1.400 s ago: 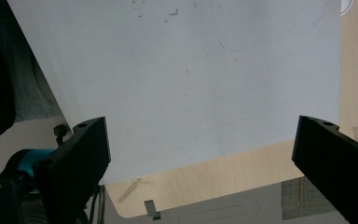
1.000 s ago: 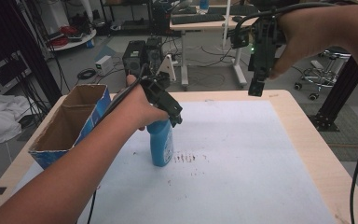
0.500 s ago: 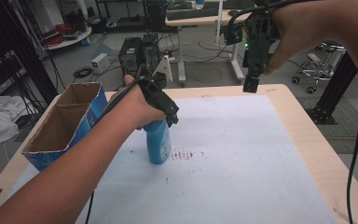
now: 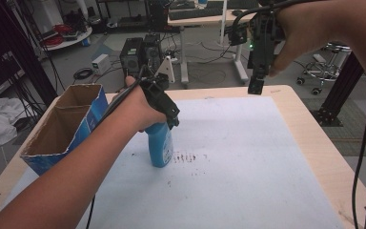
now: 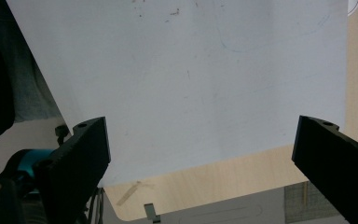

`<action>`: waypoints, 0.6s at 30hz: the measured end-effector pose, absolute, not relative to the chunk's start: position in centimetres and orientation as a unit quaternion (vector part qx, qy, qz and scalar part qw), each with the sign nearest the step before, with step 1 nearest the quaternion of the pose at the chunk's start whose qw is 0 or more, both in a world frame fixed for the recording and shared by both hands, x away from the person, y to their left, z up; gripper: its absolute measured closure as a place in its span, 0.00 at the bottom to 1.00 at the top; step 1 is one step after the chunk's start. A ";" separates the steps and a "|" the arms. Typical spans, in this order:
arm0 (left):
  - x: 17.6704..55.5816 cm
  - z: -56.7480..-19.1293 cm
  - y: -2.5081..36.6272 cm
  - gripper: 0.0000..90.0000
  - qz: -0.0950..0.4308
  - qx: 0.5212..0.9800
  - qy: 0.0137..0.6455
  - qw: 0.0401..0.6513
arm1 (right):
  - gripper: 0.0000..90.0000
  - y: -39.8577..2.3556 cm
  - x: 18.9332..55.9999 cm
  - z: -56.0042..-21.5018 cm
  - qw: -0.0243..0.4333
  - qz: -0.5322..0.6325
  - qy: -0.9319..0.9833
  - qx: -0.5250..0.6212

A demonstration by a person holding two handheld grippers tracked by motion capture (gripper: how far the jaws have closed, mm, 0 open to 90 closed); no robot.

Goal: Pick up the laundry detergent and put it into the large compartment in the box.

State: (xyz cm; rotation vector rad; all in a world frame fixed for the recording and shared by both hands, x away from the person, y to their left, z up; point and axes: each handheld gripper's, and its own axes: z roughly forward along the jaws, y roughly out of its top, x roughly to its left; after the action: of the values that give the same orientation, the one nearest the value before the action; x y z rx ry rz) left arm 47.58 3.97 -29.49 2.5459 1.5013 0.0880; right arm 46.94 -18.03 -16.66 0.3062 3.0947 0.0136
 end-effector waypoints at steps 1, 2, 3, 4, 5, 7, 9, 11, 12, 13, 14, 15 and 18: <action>47.6 -29.5 4.0 0.16 0.031 0.858 0.504 0.092 | 0.04 -18.0 46.8 -16.6 0.016 0.001 0.994 0.105; 47.6 -29.5 4.0 0.19 0.031 0.858 0.505 0.093 | 0.04 -18.0 46.8 -16.6 0.016 0.000 0.994 0.106; 47.6 -29.5 4.0 0.19 0.030 0.857 0.505 0.092 | 0.04 -18.0 46.8 -16.6 0.016 0.000 0.994 0.108; 47.6 -29.5 4.0 0.19 0.029 0.858 0.505 0.091 | 0.04 -18.0 46.9 -16.6 0.016 0.001 0.994 0.106; 47.6 -29.5 4.0 0.19 0.030 0.857 0.506 0.091 | 0.04 -18.0 46.8 -16.5 0.016 -0.001 0.994 0.108; 47.6 -29.5 4.0 0.21 0.031 0.858 0.505 0.091 | 0.04 -18.0 46.9 -16.6 0.015 0.001 0.994 0.104; 47.6 -29.5 4.0 0.21 0.030 0.858 0.504 0.092 | 0.04 -17.9 46.9 -16.7 0.014 0.002 0.994 0.105; 47.6 -29.5 4.0 0.22 0.029 0.859 0.503 0.092 | 0.04 -17.8 46.9 -16.7 0.015 -0.001 0.994 0.104; 47.6 -29.5 4.0 0.22 0.029 0.859 0.503 0.092 | 0.04 -17.8 46.9 -16.7 0.014 -0.001 0.994 0.105; 47.5 -29.4 4.0 0.23 0.029 0.859 0.503 0.091 | 0.04 -17.7 46.9 -16.8 0.014 0.002 0.994 0.104; 47.5 -29.5 4.0 0.24 0.028 0.859 0.502 0.091 | 0.04 -17.7 46.9 -16.7 0.014 -0.001 0.994 0.106; 47.6 -29.5 4.0 0.24 0.027 0.860 0.502 0.093 | 0.04 -17.7 46.9 -16.7 0.014 -0.002 0.995 0.103; 47.6 -29.5 4.0 0.27 0.024 0.858 0.506 0.091 | 0.04 -17.6 46.9 -16.8 0.014 -0.001 0.994 0.108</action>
State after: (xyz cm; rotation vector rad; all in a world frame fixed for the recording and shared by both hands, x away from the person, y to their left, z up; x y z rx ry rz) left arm 47.58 4.01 -29.54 2.5483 1.5030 0.0712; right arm 46.88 -17.60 -16.77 0.3359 3.0962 -0.0046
